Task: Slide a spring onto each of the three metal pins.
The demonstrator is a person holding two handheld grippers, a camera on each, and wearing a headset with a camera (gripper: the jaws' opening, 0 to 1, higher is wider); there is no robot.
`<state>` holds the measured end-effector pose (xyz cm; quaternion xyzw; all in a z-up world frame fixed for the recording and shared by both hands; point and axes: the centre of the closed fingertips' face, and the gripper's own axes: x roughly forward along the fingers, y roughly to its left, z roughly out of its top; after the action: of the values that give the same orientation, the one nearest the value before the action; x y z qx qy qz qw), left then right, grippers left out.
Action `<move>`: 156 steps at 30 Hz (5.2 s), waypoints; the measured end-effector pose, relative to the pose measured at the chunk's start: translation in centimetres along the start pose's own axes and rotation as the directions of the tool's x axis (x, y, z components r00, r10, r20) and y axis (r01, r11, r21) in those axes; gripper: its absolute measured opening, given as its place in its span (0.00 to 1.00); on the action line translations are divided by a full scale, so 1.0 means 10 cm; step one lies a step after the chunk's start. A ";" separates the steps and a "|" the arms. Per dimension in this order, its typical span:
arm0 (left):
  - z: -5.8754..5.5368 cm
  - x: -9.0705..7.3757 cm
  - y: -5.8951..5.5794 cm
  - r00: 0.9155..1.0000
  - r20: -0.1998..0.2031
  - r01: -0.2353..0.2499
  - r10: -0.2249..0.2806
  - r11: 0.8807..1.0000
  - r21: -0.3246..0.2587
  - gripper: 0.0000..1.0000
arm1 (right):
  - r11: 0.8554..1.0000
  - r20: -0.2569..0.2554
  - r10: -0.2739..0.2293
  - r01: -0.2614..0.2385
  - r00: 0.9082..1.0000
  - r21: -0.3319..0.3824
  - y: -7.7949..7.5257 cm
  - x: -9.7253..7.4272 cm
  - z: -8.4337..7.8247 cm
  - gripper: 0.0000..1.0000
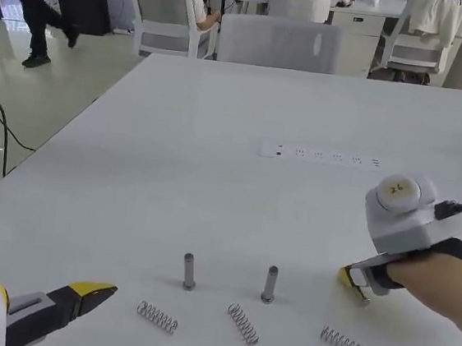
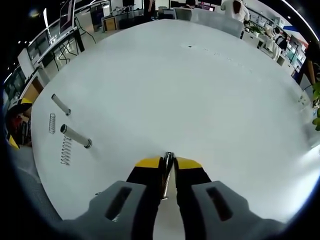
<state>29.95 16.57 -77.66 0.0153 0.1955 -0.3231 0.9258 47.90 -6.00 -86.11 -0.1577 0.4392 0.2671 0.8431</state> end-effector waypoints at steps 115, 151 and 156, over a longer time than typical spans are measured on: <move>0.09 0.00 -0.04 1.000 0.021 0.017 -0.018 0.999 0.037 0.65 | 0.999 0.155 0.042 -0.041 0.987 -0.007 0.25 -0.85 -0.28 0.23; 0.09 0.03 -0.11 0.999 0.008 0.050 -0.051 0.998 0.045 0.64 | 0.942 0.019 0.216 -0.203 0.976 -0.266 0.71 -0.66 -0.67 0.23; 0.09 0.03 -0.13 0.998 0.004 0.056 -0.056 0.997 0.045 0.63 | 0.933 -0.002 0.216 -0.207 0.976 -0.295 0.72 -0.60 -0.69 0.23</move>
<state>29.72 15.26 -76.84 0.0297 0.1858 -0.3534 0.9163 36.25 -5.53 -85.26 -0.2288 0.3961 0.4209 0.7834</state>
